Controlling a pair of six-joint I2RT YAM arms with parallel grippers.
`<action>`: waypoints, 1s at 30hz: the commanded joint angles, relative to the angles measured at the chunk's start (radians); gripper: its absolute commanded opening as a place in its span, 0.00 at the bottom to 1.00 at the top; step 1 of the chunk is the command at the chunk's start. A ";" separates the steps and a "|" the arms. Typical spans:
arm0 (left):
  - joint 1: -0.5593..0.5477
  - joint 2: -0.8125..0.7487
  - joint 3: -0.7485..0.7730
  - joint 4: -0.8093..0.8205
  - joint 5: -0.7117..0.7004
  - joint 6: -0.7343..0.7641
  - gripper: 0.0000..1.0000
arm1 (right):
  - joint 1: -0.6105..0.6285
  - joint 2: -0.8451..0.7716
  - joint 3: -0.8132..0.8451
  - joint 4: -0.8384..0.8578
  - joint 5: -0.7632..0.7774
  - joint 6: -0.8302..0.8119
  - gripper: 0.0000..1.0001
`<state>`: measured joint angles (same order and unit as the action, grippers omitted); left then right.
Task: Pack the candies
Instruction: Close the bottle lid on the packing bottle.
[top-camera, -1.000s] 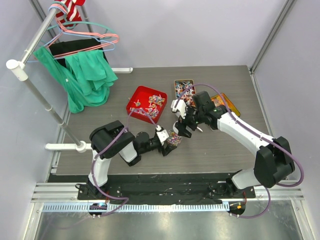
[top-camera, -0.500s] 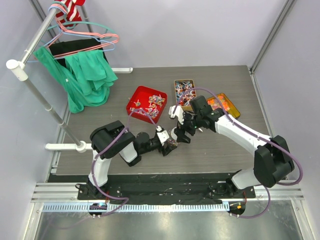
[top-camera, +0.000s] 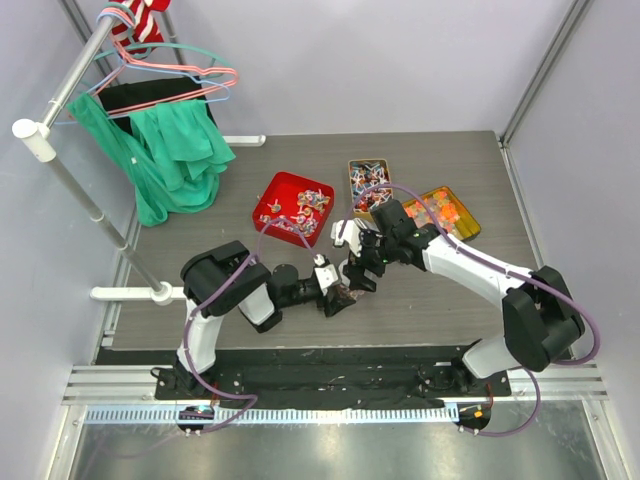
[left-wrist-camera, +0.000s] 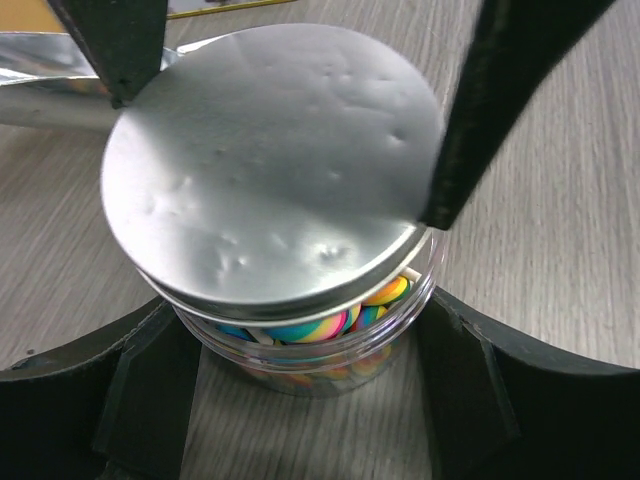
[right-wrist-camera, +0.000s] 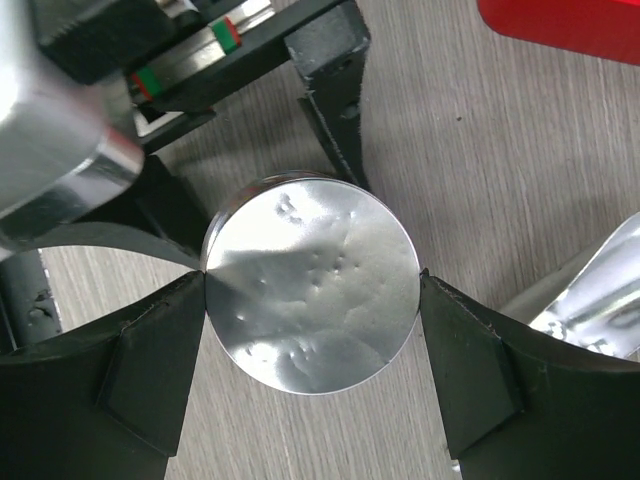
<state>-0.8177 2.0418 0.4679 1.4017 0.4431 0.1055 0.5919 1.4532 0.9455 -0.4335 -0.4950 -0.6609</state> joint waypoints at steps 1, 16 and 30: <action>0.022 0.024 -0.003 0.146 0.054 -0.022 0.67 | 0.002 0.010 -0.010 0.055 0.018 -0.026 0.56; 0.038 0.027 0.005 0.146 0.071 -0.046 0.64 | 0.003 0.032 0.032 -0.019 -0.057 -0.020 0.55; 0.040 0.031 0.006 0.146 0.052 -0.041 0.63 | 0.002 0.056 0.032 -0.018 -0.063 -0.019 0.54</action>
<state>-0.7849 2.0468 0.4740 1.3983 0.5076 0.0807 0.5919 1.4887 0.9558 -0.4568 -0.5415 -0.6868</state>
